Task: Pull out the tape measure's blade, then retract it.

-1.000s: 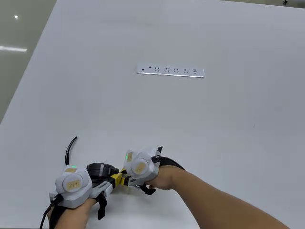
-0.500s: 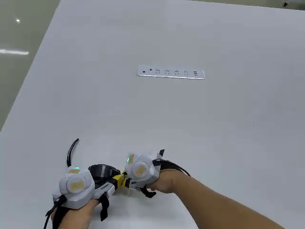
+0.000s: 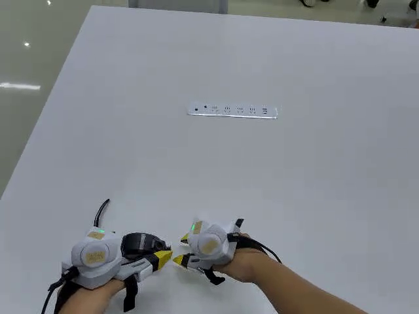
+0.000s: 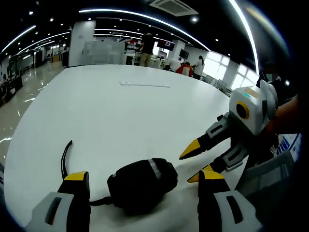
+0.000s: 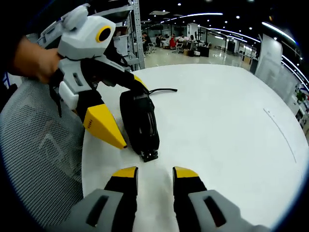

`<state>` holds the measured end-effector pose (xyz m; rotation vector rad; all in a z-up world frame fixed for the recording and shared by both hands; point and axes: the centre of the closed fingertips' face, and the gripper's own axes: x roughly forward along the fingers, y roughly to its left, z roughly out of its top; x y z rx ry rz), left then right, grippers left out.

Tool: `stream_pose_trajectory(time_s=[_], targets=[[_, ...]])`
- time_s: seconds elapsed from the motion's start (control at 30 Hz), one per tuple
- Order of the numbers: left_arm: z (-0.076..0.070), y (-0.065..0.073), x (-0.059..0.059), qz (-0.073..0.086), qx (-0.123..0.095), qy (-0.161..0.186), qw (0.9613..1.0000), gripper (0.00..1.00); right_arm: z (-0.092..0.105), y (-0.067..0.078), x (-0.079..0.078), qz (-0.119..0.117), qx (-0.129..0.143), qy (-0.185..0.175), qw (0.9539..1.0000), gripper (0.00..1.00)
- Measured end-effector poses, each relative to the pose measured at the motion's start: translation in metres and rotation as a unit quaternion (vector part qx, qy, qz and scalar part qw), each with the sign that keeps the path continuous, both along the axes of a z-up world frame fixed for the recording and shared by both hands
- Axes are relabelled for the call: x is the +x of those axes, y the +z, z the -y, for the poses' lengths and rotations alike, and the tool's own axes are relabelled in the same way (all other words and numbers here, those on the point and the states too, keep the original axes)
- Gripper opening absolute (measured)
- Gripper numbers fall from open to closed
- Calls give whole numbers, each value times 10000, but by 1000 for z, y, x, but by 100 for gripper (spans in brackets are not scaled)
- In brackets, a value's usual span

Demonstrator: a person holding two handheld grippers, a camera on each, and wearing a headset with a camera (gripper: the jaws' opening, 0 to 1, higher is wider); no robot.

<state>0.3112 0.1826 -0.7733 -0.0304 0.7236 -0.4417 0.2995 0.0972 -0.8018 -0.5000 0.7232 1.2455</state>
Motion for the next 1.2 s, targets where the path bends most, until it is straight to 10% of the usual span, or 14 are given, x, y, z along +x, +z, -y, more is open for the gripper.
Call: stream_pose_trajectory(time_s=[0.37, 0.97, 1.2], targets=[[-41, 17, -2, 337, -331, 196, 9987, 100, 60, 36, -3, 400, 317, -496, 9975, 37], [-37, 39, -36, 659, -251, -910, 9933, 100, 172, 61, -30, 562, 678, -1475, 9851, 59], [-50, 43, -36, 719, -274, -815, 9937, 100, 208, 67, -34, 519, 811, -1926, 9765, 78]])
